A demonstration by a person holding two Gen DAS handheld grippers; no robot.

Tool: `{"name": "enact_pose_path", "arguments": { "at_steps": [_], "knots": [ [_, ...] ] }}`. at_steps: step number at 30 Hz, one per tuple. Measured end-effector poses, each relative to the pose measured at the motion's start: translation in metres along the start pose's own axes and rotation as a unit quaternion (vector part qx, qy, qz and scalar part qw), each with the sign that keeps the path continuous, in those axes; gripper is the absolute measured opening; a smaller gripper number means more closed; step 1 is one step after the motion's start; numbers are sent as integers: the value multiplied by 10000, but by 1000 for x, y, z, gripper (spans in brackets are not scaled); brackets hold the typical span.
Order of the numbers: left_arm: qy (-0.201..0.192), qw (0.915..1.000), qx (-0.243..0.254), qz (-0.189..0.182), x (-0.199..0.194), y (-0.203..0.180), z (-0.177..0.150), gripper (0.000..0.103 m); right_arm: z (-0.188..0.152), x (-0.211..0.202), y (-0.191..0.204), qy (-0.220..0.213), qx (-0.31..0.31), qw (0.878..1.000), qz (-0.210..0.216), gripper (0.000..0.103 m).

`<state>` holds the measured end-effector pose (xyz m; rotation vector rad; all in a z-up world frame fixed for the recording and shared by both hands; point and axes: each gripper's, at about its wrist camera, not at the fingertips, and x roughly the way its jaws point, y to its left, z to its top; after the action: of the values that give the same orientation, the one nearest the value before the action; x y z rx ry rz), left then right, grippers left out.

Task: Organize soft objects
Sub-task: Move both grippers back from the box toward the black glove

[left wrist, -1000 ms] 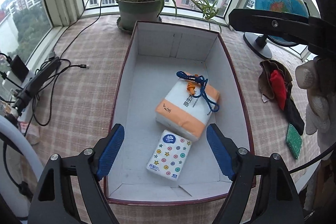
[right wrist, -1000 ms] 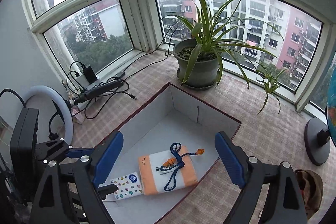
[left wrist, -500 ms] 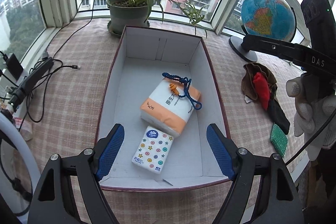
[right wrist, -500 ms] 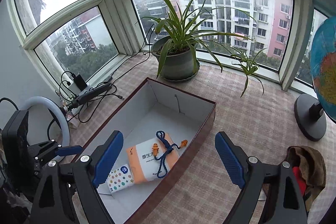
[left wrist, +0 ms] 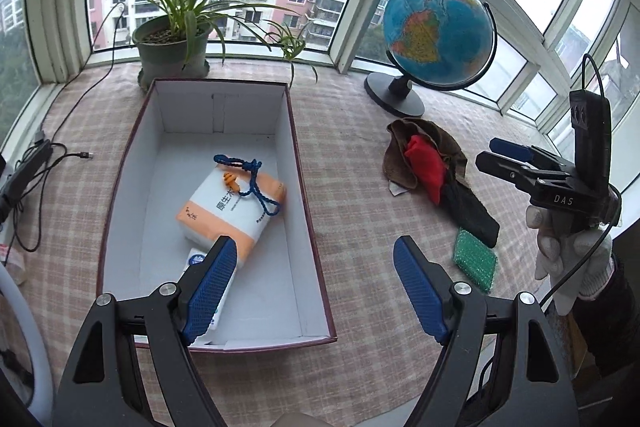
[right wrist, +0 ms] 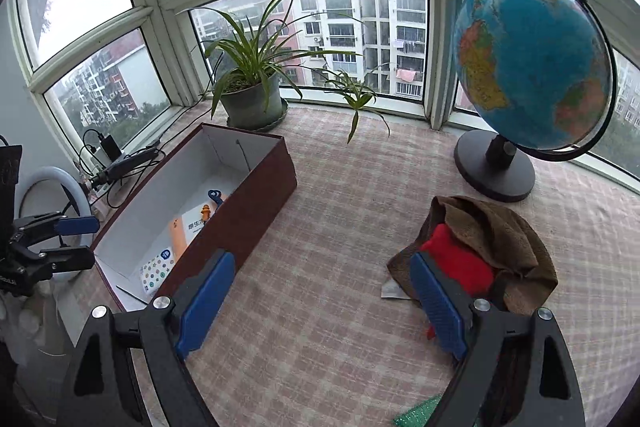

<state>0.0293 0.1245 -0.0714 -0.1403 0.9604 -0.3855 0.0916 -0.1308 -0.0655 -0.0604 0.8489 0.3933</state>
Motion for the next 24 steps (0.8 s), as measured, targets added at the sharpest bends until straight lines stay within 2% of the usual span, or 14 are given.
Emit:
{"name": "enact_pose_path", "arguments": {
  "at_steps": [9,15,24],
  "knots": [
    [446,9986,279,68,41,-53,-5,81,-56,-55,-72,-28,438,9968,-668,86],
    [671,9971,360,-79,67,-90,-13,81,-95,-85,-126,37,972,9910,-924,86],
    [1027,9933,-161,-513,109,-126,-31,81,-139,-112,-179,164,1425,9833,-1120,86]
  ]
}}
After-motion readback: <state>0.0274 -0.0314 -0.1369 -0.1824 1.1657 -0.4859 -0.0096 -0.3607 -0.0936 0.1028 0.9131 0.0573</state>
